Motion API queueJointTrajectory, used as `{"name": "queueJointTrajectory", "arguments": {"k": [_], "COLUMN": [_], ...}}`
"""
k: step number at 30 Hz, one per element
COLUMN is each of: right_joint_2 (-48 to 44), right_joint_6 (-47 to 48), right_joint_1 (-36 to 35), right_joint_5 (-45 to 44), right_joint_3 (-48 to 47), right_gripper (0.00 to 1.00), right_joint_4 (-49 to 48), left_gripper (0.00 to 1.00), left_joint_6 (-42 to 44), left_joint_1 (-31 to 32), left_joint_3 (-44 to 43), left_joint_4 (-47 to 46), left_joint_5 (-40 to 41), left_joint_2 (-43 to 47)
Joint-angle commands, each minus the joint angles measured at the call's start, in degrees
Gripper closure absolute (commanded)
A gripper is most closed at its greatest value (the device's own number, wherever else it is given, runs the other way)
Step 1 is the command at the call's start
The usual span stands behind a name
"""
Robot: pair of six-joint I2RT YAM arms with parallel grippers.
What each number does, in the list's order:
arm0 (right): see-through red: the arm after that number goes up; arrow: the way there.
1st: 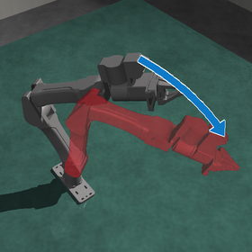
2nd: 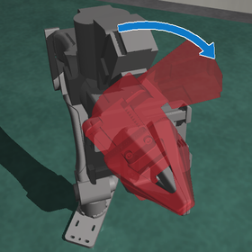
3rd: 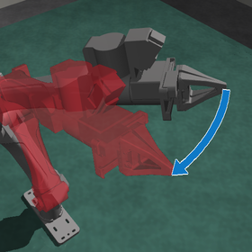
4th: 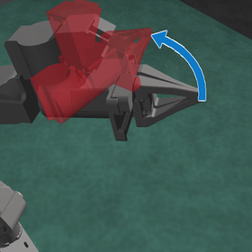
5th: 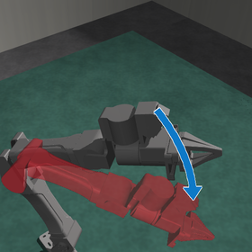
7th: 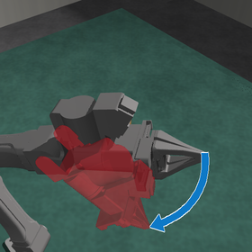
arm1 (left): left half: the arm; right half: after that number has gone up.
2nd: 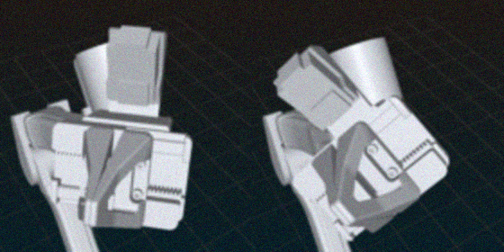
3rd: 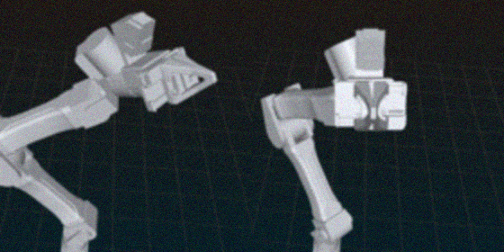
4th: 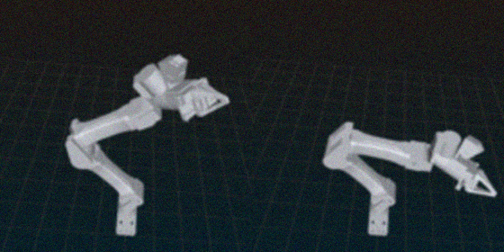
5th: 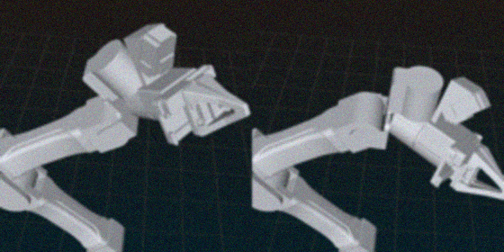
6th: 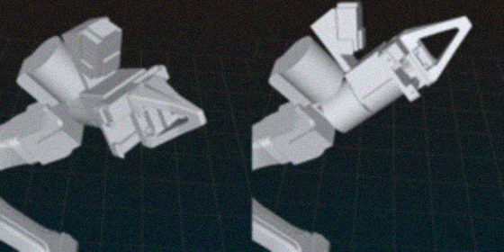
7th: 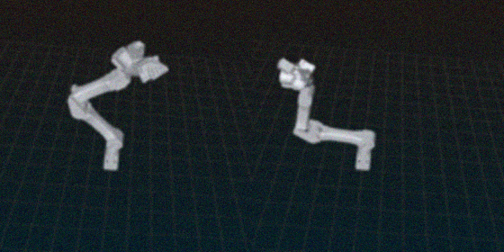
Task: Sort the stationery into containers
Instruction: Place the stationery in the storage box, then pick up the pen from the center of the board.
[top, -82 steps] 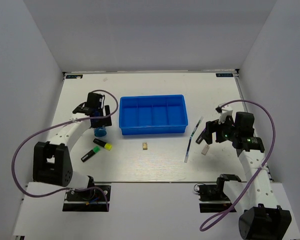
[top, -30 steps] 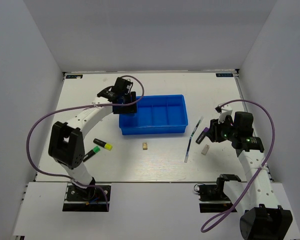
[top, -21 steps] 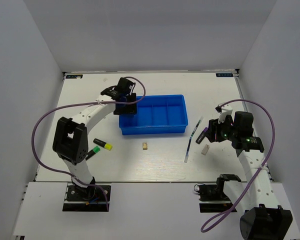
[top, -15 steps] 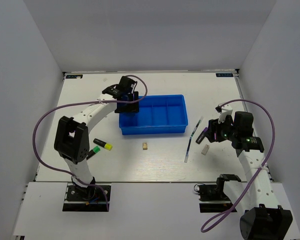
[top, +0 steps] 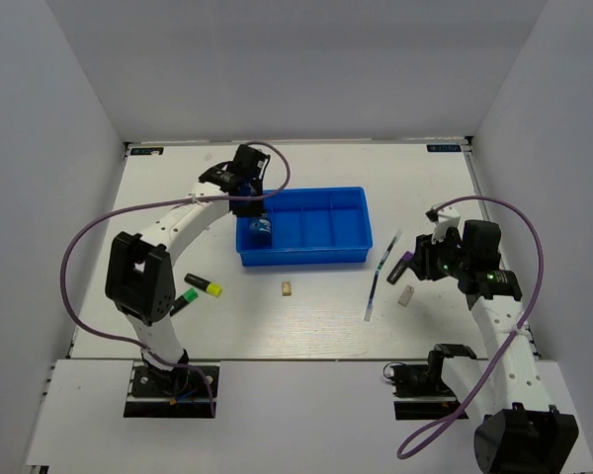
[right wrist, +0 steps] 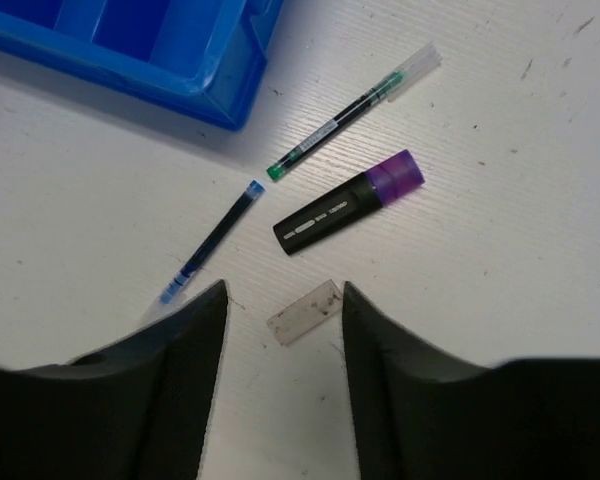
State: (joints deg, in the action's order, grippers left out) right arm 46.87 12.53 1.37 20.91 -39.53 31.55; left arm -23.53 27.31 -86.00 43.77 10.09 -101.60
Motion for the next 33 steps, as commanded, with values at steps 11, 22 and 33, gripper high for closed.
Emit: {"name": "queueJointTrajectory", "arguments": {"k": [11, 22, 33], "right_joint_2": [20.6, 37.2, 46.1], "right_joint_6": [-6.1, -20.2, -25.8], "right_joint_1": [-1.0, -1.2, -5.3], "right_joint_5": [-12.5, -14.5, -19.0], "right_joint_3": [-9.1, -14.8, -18.7], "right_gripper": [0.89, 0.52, 0.48], "right_joint_4": [2.2, -0.9, -3.6], "left_gripper": [0.02, 0.0, 0.0], "left_joint_6": [0.4, 1.5, 1.1], "left_joint_1": [-1.6, -9.6, -11.7], "left_joint_3": [28.0, 43.0, 44.0], "left_joint_4": [2.6, 0.5, 0.0], "left_joint_5": [0.4, -1.0, -3.2], "left_joint_2": [38.2, 50.1, 51.4]}}
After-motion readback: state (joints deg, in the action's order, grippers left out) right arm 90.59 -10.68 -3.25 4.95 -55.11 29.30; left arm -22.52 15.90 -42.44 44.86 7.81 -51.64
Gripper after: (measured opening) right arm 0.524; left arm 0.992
